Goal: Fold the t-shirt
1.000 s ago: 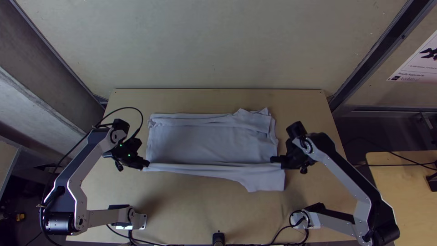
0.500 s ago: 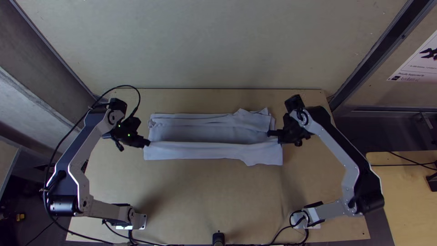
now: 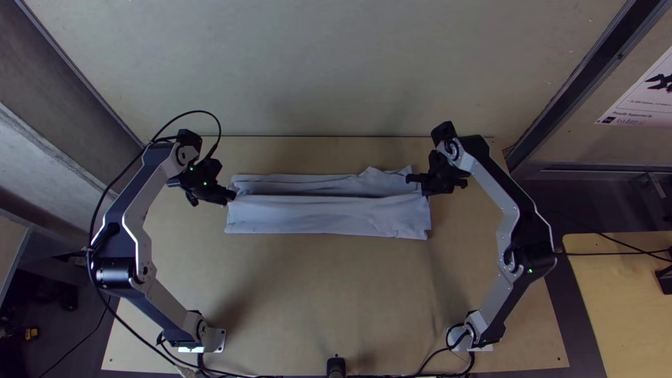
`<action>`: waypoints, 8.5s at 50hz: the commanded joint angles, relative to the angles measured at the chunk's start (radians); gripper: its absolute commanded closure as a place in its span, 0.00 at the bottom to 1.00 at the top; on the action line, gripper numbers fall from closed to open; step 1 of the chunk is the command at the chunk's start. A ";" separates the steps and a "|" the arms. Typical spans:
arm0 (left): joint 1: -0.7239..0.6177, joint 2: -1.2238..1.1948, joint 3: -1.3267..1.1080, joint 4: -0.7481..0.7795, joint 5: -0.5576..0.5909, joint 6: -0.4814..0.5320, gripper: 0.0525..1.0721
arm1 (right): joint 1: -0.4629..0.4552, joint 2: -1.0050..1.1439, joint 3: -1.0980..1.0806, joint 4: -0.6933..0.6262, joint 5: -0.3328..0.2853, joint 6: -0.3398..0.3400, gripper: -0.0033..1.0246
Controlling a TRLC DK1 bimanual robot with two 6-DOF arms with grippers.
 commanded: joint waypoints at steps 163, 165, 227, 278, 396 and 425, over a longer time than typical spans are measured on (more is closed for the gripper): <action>-0.248 0.259 -0.037 0.478 0.290 -0.554 0.52 | -0.077 -0.496 -0.218 0.119 0.058 -0.002 0.04; -0.250 0.255 -0.037 0.478 0.281 -0.554 0.84 | -0.074 -0.507 -0.239 0.126 0.058 0.004 0.04; -0.205 -0.072 0.141 0.044 -0.593 -0.118 0.97 | -0.035 -0.732 -0.537 0.274 0.060 0.084 0.04; -0.638 0.443 0.764 -0.076 -0.251 -0.529 0.04 | -0.146 -0.929 -0.739 0.274 0.024 0.018 0.04; 0.040 -1.640 -0.907 0.718 -0.110 -0.252 0.04 | -0.252 -1.921 -1.001 0.792 0.035 -0.358 0.04; 0.088 -1.761 -1.387 1.053 -0.110 -0.224 0.04 | -0.207 -1.937 -1.623 1.177 0.035 -0.467 0.04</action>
